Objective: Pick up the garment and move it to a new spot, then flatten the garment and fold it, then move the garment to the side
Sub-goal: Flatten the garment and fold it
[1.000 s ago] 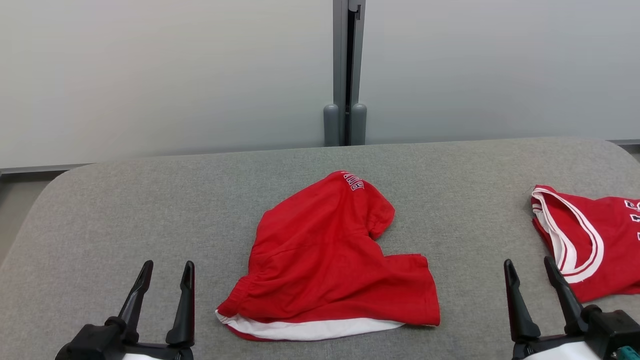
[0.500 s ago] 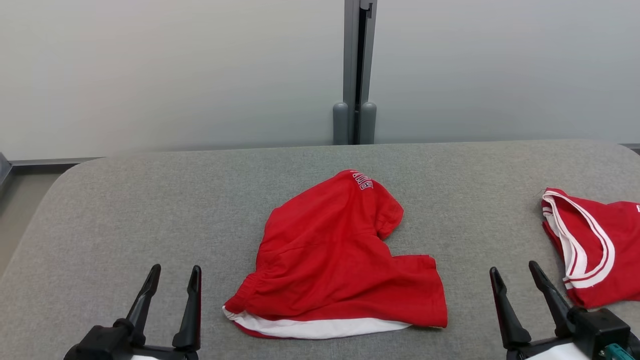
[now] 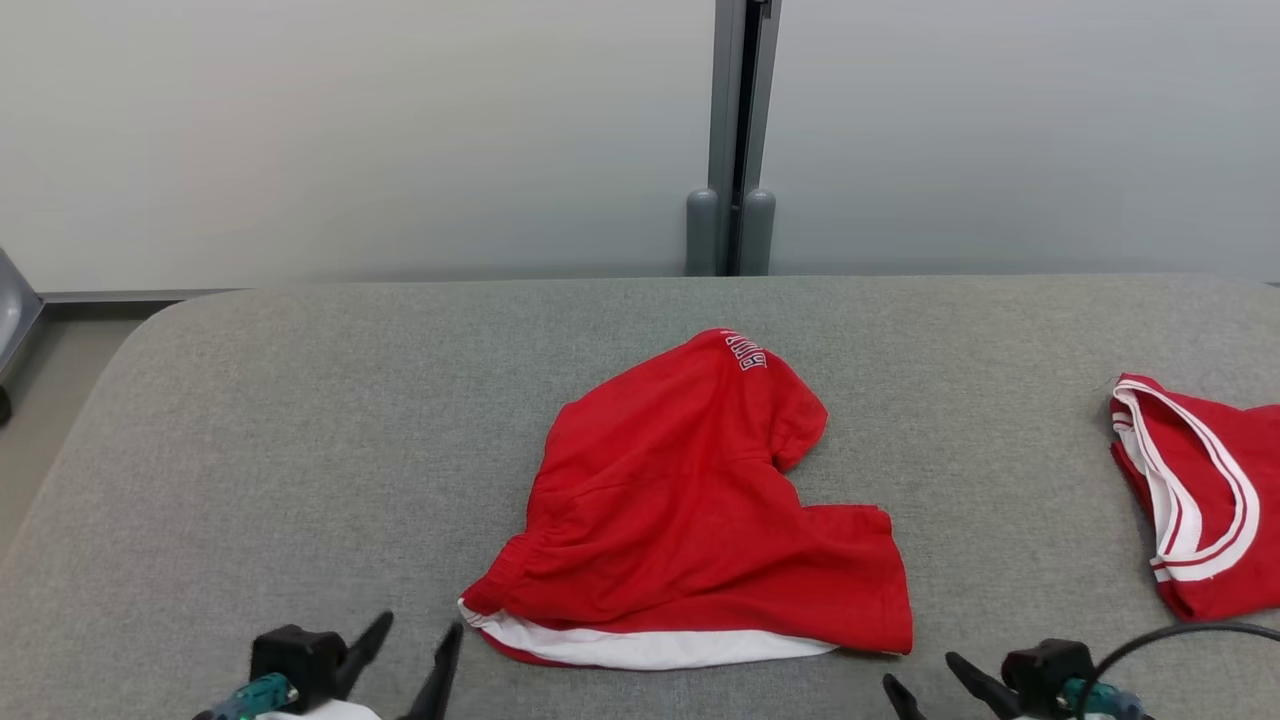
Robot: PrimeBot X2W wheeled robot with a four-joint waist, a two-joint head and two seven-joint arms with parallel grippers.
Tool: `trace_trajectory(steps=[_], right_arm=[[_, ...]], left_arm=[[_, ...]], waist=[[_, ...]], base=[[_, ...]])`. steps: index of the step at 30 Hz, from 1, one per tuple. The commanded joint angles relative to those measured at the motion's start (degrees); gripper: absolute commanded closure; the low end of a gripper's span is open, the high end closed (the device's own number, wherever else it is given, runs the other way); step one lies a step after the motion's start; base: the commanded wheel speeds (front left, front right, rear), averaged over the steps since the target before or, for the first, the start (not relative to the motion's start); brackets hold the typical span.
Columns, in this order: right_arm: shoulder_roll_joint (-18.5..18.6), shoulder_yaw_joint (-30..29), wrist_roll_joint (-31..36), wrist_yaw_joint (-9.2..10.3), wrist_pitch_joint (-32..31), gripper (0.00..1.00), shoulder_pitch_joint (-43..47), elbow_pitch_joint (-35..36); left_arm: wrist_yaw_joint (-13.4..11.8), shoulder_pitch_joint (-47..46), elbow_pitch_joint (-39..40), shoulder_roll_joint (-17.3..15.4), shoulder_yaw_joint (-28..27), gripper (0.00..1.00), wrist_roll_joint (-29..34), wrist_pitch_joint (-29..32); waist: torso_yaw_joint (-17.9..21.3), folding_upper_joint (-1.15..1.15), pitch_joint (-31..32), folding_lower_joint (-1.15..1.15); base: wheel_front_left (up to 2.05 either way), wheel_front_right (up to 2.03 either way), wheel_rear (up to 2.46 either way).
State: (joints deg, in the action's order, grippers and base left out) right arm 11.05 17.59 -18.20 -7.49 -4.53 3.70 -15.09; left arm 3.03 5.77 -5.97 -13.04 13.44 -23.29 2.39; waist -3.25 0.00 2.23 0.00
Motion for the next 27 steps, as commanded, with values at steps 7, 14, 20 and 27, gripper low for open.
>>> trace_trajectory(steps=[7, 14, 20, 27], right_arm=[[0.8, 4.7, -2.1, -0.02, -0.7, 0.0, -6.6, -7.1], [0.3, 7.1, -2.3, -0.02, 0.7, 0.0, -11.3, -10.8], [0.5, 9.6, -3.7, -0.03, 1.4, 0.14, -13.4, -12.8], [0.2, 11.4, -5.1, -0.02, 2.5, 0.53, -14.7, -14.0]], left_arm=[[3.2, -5.8, -4.7, -3.0, 4.9, 0.0, -2.1, 10.6], [4.3, -12.3, -9.7, -4.3, 8.9, 0.0, -3.1, 11.9], [4.4, -16.2, -12.4, -5.7, 13.0, 0.0, -4.6, 11.2], [4.4, -18.6, -13.7, -7.2, 16.1, 0.51, -6.8, 10.8]], waist=[[-0.6, 0.0, -3.0, 0.0], [-0.3, 0.0, -5.9, 0.0], [0.5, 0.0, -7.5, 0.0], [1.1, 0.0, -8.7, 0.0]], base=[[0.0, 0.0, 0.0], [0.0, 0.0, 0.0], [0.0, 0.0, 0.0], [0.0, 0.0, 0.0]])
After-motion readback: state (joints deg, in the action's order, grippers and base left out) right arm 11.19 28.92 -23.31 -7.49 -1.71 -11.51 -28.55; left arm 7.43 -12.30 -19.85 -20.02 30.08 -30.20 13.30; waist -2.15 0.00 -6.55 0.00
